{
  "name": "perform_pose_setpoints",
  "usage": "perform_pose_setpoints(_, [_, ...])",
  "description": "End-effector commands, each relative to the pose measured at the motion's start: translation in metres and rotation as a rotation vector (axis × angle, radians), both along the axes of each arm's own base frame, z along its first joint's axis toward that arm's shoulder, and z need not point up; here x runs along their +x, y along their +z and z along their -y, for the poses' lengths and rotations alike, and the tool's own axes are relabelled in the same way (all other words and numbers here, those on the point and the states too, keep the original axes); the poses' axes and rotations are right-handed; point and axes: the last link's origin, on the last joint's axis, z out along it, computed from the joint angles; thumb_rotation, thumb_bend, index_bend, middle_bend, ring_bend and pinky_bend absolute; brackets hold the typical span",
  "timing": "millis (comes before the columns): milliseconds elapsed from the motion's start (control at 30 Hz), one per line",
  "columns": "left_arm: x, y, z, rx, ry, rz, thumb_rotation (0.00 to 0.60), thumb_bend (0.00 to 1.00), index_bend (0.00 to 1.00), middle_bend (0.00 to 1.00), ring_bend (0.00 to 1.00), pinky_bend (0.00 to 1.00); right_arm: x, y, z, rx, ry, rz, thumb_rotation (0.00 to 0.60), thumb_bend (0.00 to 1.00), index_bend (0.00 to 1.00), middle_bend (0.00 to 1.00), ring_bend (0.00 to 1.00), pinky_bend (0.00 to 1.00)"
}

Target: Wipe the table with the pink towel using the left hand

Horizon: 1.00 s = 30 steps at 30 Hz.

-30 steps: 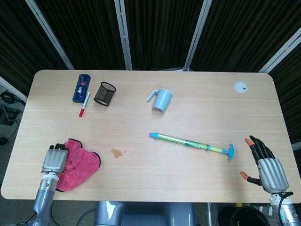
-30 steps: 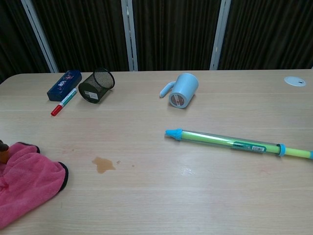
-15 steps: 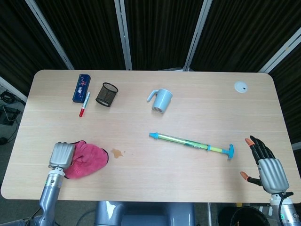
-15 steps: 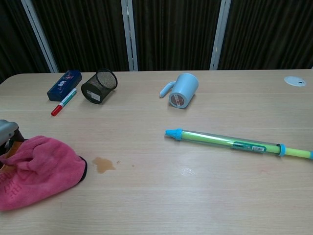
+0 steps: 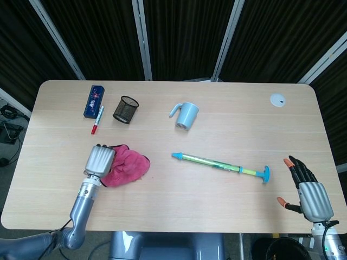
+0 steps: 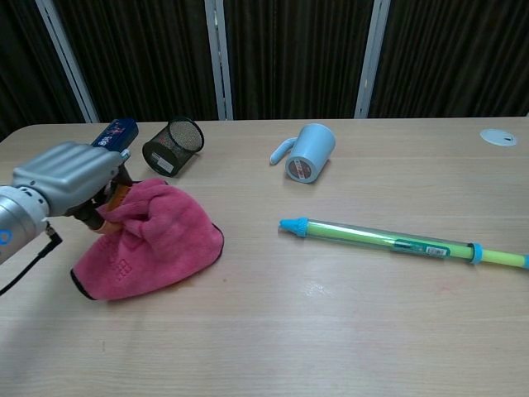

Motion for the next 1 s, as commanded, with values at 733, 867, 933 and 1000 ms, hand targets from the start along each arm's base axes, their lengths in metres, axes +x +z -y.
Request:
perform_pose_setpoints(733, [0.021, -0.070, 0.027, -0.155, -0.064, -0.123, 0.600, 0.54, 0.76, 0.58, 0.50, 0.52, -0.001, 0.002, 0.000, -0.004, 0.004, 0.008, 0.600, 0.09, 0.00, 0.00, 0.00, 0.17])
perform_pose_setpoints(867, [0.003, -0.055, 0.016, -0.111, -0.032, -0.160, 0.600, 0.54, 0.76, 0.58, 0.50, 0.52, -0.001, 0.002, 0.000, -0.005, 0.004, 0.006, 0.600, 0.09, 0.00, 0.00, 0.00, 0.17])
perform_pose_setpoints(933, [-0.006, -0.046, 0.011, -0.090, -0.018, -0.172, 0.600, 0.54, 0.76, 0.58, 0.50, 0.52, -0.001, 0.002, 0.000, -0.004, 0.005, 0.006, 0.600, 0.09, 0.00, 0.00, 0.00, 0.17])
perform_pose_setpoints(1000, [-0.018, -0.034, 0.005, -0.066, -0.003, -0.190, 0.600, 0.54, 0.76, 0.58, 0.50, 0.52, -0.001, 0.001, 0.000, -0.004, 0.005, 0.005, 0.600, 0.09, 0.00, 0.00, 0.00, 0.17])
